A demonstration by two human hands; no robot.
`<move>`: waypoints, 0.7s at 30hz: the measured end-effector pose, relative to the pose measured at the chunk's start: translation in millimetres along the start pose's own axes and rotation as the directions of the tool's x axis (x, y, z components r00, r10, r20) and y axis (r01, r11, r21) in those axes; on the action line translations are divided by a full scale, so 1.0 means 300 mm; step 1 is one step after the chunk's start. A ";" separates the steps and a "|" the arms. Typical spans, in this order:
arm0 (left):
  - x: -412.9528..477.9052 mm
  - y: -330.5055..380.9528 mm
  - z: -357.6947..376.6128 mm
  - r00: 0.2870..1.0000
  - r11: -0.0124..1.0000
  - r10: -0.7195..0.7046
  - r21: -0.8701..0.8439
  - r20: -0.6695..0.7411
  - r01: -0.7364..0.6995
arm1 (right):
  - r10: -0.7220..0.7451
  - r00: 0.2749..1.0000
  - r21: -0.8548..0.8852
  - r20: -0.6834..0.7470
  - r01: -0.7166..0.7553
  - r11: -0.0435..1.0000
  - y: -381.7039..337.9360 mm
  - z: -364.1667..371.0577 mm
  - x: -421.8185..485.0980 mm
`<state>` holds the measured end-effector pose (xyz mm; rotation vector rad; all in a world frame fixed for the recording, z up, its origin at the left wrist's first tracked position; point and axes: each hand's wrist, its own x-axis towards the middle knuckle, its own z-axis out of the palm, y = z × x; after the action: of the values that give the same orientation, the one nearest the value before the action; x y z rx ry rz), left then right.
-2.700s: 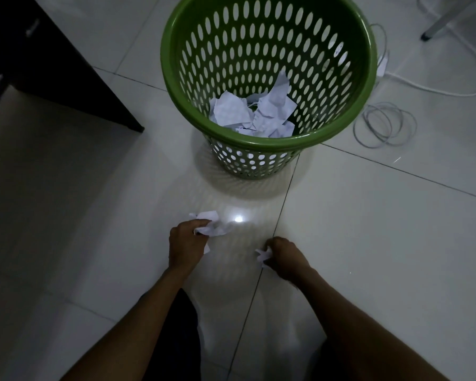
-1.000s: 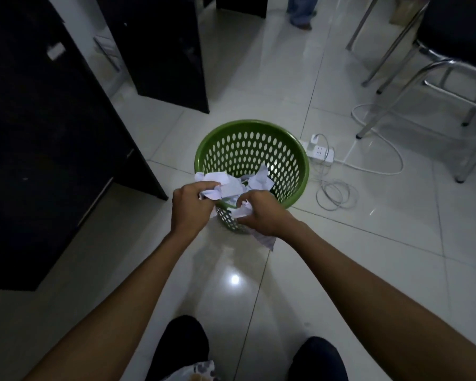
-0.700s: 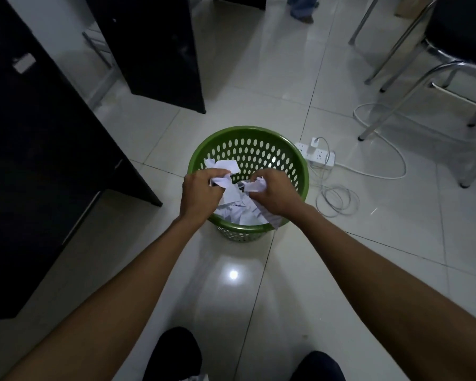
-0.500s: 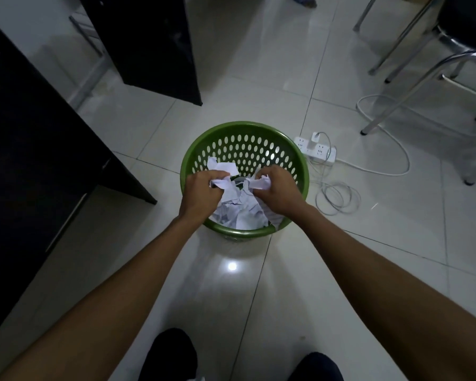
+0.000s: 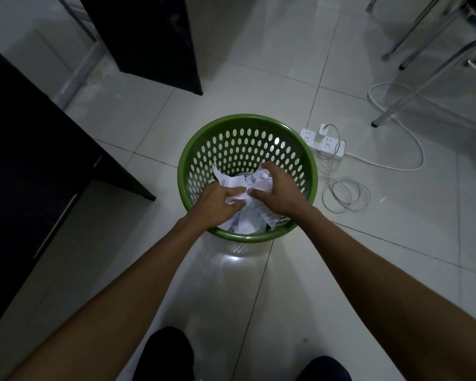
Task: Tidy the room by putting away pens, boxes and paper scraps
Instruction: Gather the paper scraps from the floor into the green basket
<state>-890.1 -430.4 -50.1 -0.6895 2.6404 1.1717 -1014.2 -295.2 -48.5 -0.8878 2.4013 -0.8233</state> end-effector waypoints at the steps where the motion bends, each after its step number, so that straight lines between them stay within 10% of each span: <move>1: 0.008 -0.007 0.005 1.000 0.999 0.006 0.046 0.013 -0.006 | -0.001 1.000 -0.003 0.004 0.001 1.000 -0.002 0.006 0.001; 13: 0.028 0.010 0.021 0.994 0.966 -0.099 0.235 -0.035 0.105 | -0.071 0.995 -0.078 -0.076 0.065 0.995 0.019 0.036 -0.008; 21: 0.007 -0.010 0.034 0.978 0.914 0.096 0.407 -0.186 -0.013 | -0.125 0.982 -0.101 -0.140 0.112 0.989 0.011 0.050 -0.057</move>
<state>-890.8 -425.4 -59.6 -0.6860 2.9530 0.5511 -995.0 -286.8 -58.2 -1.0488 2.5511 -0.8536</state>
